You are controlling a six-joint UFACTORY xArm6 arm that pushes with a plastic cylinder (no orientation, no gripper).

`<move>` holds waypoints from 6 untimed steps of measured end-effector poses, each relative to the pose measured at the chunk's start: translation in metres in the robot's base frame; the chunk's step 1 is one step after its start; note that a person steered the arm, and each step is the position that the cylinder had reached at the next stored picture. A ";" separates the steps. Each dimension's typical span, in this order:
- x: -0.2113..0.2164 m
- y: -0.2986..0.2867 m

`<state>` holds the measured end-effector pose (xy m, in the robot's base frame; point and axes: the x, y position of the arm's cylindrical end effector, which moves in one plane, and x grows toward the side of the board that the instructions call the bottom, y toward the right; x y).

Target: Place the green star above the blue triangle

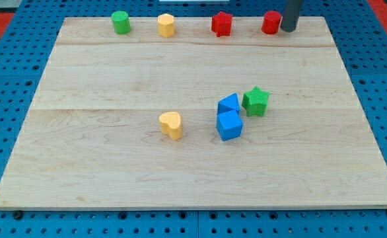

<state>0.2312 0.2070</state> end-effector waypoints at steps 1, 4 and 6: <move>0.067 0.031; 0.235 -0.095; 0.203 -0.104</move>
